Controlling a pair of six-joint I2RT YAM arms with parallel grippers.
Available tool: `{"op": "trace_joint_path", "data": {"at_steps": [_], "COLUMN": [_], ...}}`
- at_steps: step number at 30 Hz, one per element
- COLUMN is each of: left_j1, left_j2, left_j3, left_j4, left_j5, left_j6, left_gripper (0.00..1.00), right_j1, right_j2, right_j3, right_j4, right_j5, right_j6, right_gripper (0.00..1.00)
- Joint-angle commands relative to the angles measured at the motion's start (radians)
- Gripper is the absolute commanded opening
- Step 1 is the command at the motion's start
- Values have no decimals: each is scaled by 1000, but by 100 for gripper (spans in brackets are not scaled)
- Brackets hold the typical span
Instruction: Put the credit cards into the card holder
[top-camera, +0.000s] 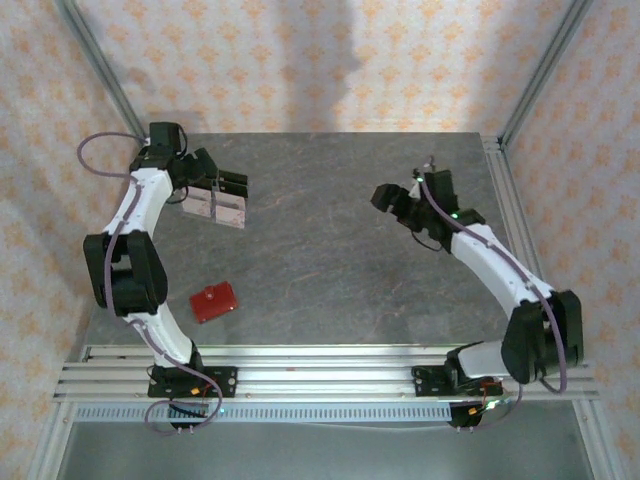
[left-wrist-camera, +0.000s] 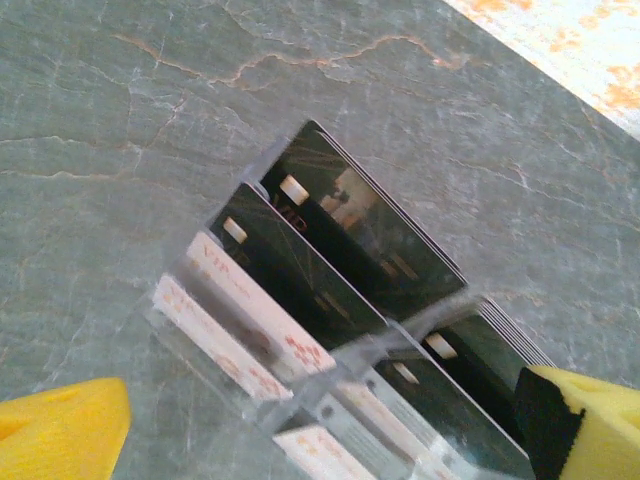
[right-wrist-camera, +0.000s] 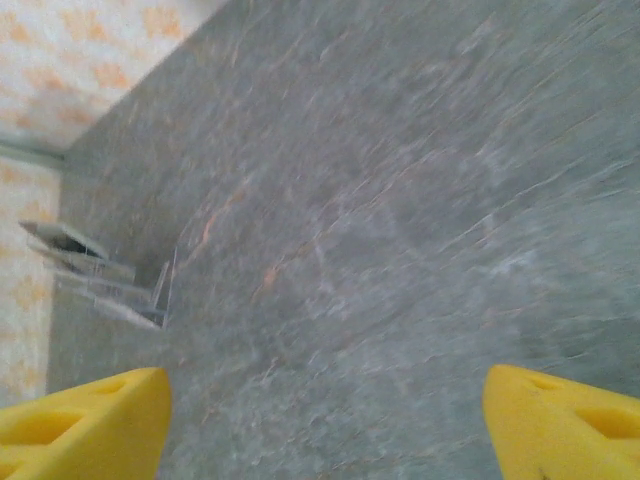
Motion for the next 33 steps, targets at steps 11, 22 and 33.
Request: {"op": "trace_joint_path", "data": {"at_steps": [11, 22, 33], "left_j1": [117, 120, 107], "left_j2": [191, 270, 212], "left_j3": [40, -10, -128], "left_j4": [345, 547, 619], "left_j5": [187, 235, 323], "left_j6": [-63, -213, -211], "left_gripper": [100, 100, 100], "right_j1": [161, 167, 167], "right_j2": [295, 338, 360], "right_j3": [226, 250, 277], "right_j4": [7, 6, -5], "right_j5": [-27, -30, -27], "right_j6": [42, 32, 37], "right_gripper": [80, 80, 80]}}
